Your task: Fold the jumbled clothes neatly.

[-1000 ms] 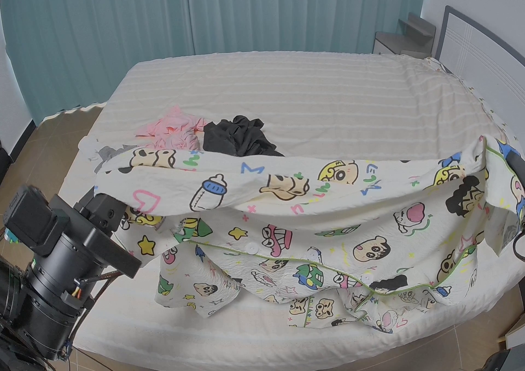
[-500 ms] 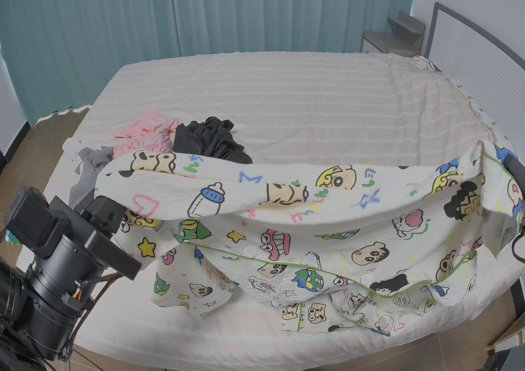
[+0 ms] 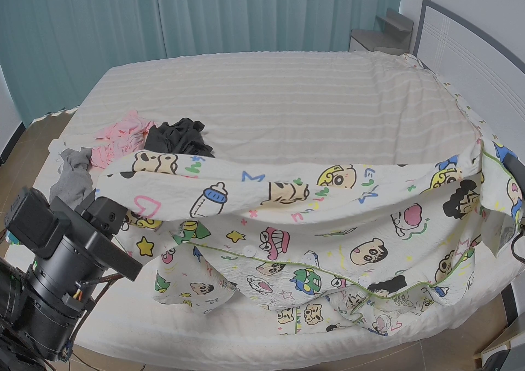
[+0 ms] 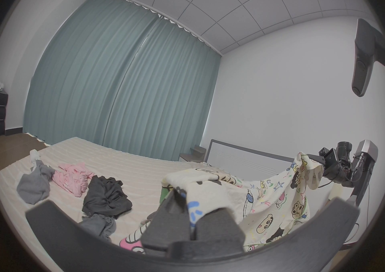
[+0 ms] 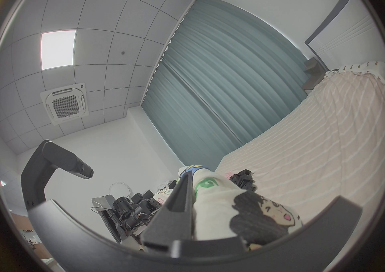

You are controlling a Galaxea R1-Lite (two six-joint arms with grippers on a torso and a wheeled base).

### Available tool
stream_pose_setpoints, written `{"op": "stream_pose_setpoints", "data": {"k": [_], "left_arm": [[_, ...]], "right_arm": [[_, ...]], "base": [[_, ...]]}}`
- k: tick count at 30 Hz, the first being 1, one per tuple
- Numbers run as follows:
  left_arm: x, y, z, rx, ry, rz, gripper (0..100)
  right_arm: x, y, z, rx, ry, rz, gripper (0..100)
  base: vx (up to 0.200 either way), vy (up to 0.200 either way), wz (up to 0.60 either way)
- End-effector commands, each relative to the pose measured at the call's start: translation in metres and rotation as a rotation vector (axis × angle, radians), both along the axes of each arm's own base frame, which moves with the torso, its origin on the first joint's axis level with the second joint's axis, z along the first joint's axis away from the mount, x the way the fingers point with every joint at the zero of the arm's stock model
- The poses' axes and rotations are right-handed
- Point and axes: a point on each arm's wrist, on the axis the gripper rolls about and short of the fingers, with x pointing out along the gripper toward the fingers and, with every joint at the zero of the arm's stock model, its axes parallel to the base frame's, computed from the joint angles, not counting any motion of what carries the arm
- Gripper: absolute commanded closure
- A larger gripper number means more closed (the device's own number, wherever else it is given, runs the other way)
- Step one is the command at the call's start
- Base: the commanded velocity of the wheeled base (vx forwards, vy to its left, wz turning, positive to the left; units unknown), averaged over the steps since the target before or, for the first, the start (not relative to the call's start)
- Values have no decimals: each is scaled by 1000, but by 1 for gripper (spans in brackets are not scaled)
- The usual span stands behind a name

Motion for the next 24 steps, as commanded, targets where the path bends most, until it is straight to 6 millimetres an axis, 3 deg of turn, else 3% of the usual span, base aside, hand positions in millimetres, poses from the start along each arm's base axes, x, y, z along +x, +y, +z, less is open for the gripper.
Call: {"op": "stream_pose_setpoints", "data": {"k": [1, 15, 24], "left_arm": [[0, 0, 0, -2, -1, 1, 100], [0, 0, 0, -1, 0, 1, 100], [0, 0, -1, -1, 2, 0, 100]], "right_arm": [[1, 1, 0, -2, 4, -1, 100], [3, 1, 0, -3, 9, -11, 100], [3, 0, 0, -2, 4, -11, 100]], "base": [[0, -200, 0], [0, -200, 0], [0, 0, 0]]}}
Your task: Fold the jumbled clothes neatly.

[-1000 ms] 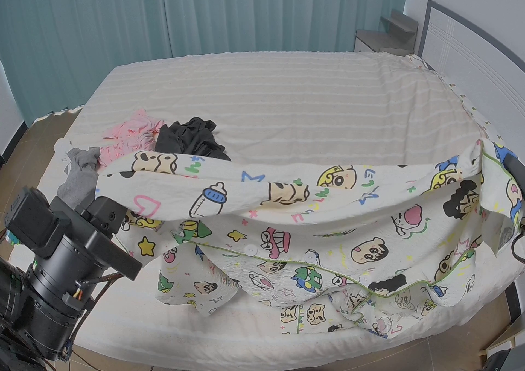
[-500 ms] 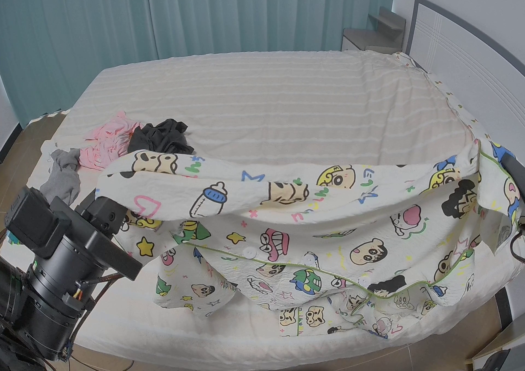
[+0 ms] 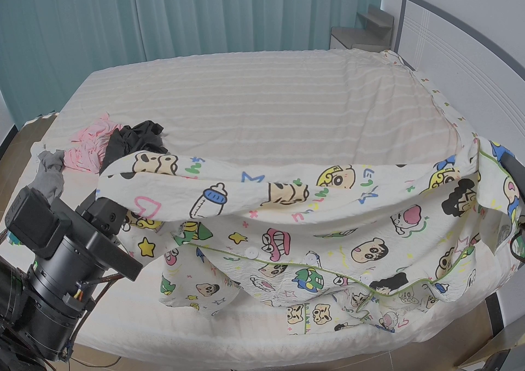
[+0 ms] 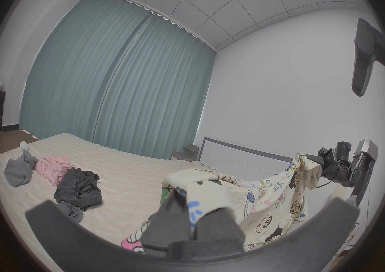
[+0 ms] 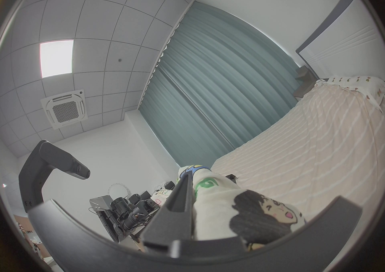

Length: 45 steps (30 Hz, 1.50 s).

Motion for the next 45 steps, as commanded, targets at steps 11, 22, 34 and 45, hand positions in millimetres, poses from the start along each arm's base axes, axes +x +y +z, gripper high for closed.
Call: {"op": "stream_pose_setpoints", "data": {"k": [11, 22, 34, 45], "left_arm": [[0, -1, 0, -3, -2, 0, 100], [1, -1, -1, 1, 1, 0, 100], [-3, 4, 3, 7, -25, 3, 100], [-10, 11, 0, 36, -36, -13, 100]], "right_arm": [[0, 0, 1, 1, -3, 1, 100], [-2, -1, 2, 5, -11, 0, 100], [-14, -8, 17, 40, -100, 33, 100], [-26, -13, 27, 45, -178, 115, 100]], "base": [[-36, 0, 0], [-200, 0, 0], [-133, 0, 0], [0, 0, 0]]}}
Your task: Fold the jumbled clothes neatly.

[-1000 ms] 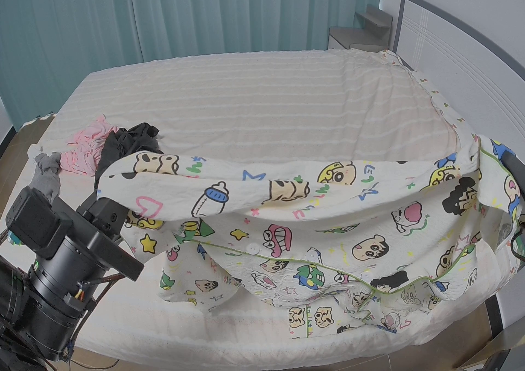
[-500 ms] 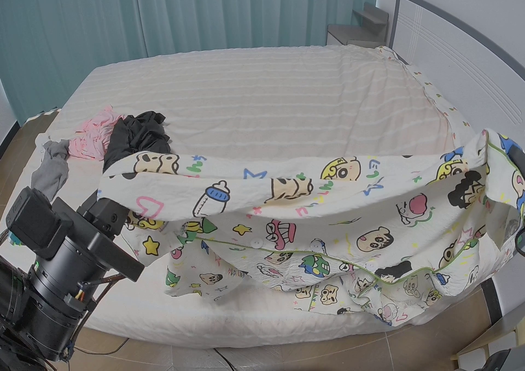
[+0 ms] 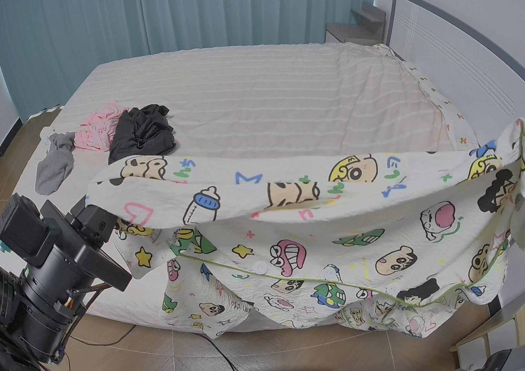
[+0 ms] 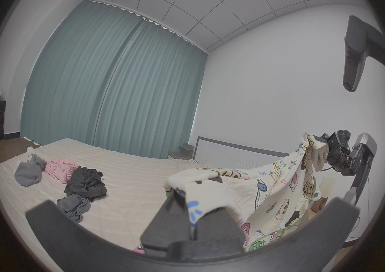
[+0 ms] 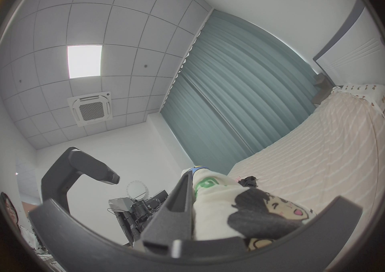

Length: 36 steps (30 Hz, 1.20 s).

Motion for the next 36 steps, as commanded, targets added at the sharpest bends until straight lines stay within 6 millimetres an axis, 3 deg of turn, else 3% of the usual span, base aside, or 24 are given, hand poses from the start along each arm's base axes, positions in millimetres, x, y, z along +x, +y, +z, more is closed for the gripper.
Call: {"op": "stream_pose_setpoints", "data": {"k": [1, 14, 22, 29, 34, 36], "left_arm": [[-3, 3, -1, -2, 0, -3, 100], [-8, 9, -34, 242, 198, -1, 100], [-2, 8, -41, 286, 271, 18, 100], [15, -7, -56, 273, 381, 22, 100], [23, -12, -63, 266, 431, 31, 100], [47, -15, -66, 234, 472, 106, 100]], "right_arm": [[-7, -4, 8, 17, -41, 21, 100], [2, 0, -15, -98, 222, 27, 100], [32, 5, -23, -135, 322, -81, 100], [62, 10, -31, -165, 409, -141, 100], [70, 10, -32, -175, 426, -161, 100], [81, 11, -31, -180, 438, -184, 100]], "base": [[0, 0, 0], [0, 0, 0], [0, 0, 0], [0, 0, 0], [0, 0, 0], [0, 0, 0]]}}
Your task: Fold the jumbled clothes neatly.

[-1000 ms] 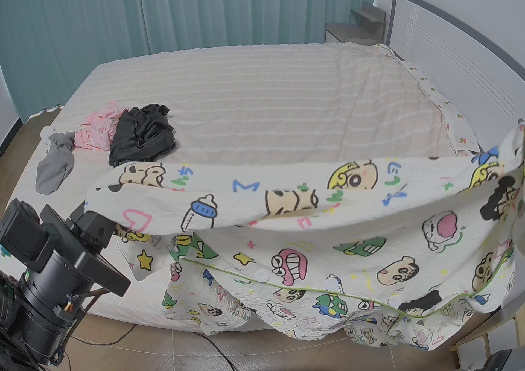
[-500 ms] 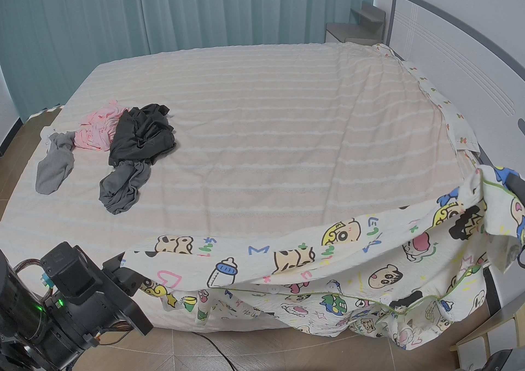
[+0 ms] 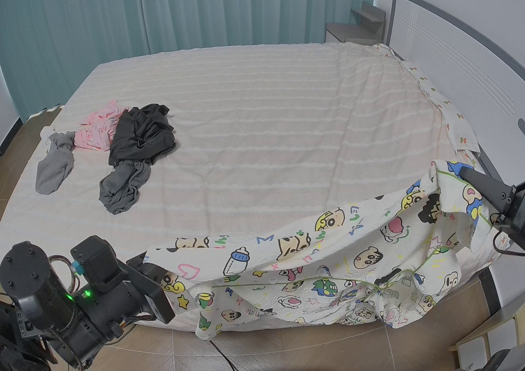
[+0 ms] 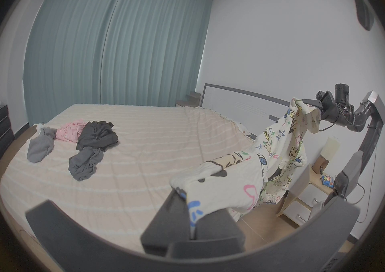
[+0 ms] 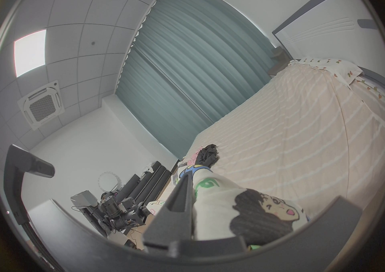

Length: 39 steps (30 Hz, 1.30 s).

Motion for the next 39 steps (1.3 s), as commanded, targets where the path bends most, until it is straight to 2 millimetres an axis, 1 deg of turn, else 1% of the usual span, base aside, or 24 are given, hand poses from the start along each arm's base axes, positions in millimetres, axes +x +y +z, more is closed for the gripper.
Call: {"op": "stream_pose_setpoints", "data": {"k": [1, 3, 6, 12, 13, 14, 15, 16, 17, 19, 20, 21, 23, 24, 29, 32, 35, 36, 39], "left_arm": [[36, -9, -12, 21, 64, 100, 100], [50, -10, -13, 19, 73, 113, 100], [63, -13, -16, 24, 85, 123, 100], [97, -28, -21, 21, 89, 159, 100], [97, -28, -21, 21, 89, 159, 100], [108, -32, -23, 18, 86, 173, 100], [108, -33, -23, 18, 86, 173, 100], [117, -36, -26, 19, 87, 182, 100], [122, -38, -28, 22, 91, 187, 100], [131, -42, -35, 30, 102, 194, 100], [133, -42, -37, 33, 105, 195, 100], [142, -45, -45, 45, 119, 204, 100], [145, -46, -48, 50, 125, 210, 100], [160, -45, -58, 59, 139, 238, 100], [188, -45, -77, 70, 156, 281, 100], [202, -48, -87, 70, 157, 292, 100], [210, -52, -96, 75, 165, 295, 100], [215, -54, -102, 77, 170, 295, 100], [219, -57, -111, 84, 178, 294, 100]], "right_arm": [[25, 3, -4, -24, 50, -41, 100], [35, 3, -4, -26, 57, -60, 100], [48, 5, -6, -30, 69, -74, 100], [76, 5, -14, -30, 72, -117, 100], [76, 5, -14, -30, 72, -117, 100], [86, 5, -17, -31, 76, -130, 100], [86, 5, -17, -31, 76, -130, 100], [94, 7, -21, -31, 78, -134, 100], [99, 7, -22, -32, 76, -136, 100], [108, 8, -26, -30, 71, -143, 100], [109, 8, -26, -32, 71, -145, 100], [118, 9, -30, -34, 69, -153, 100], [121, 9, -31, -36, 67, -156, 100], [133, 9, -37, -47, 74, -169, 100], [156, 13, -58, -62, 108, -175, 100], [171, 15, -67, -62, 104, -186, 100], [180, 16, -78, -69, 123, -193, 100], [187, 18, -83, -75, 131, -193, 100], [199, 21, -90, -77, 142, -193, 100]], "base": [[0, 0, 0], [100, 0, 0], [200, 0, 0], [200, 0, 0], [200, 0, 0], [200, 0, 0], [200, 0, 0], [200, 0, 0], [200, 0, 0], [200, 0, 0], [200, 0, 0], [200, 0, 0], [200, 0, 0], [200, 0, 0], [200, 0, 0], [200, 0, 0], [200, 0, 0], [200, 0, 0], [200, 0, 0]]}}
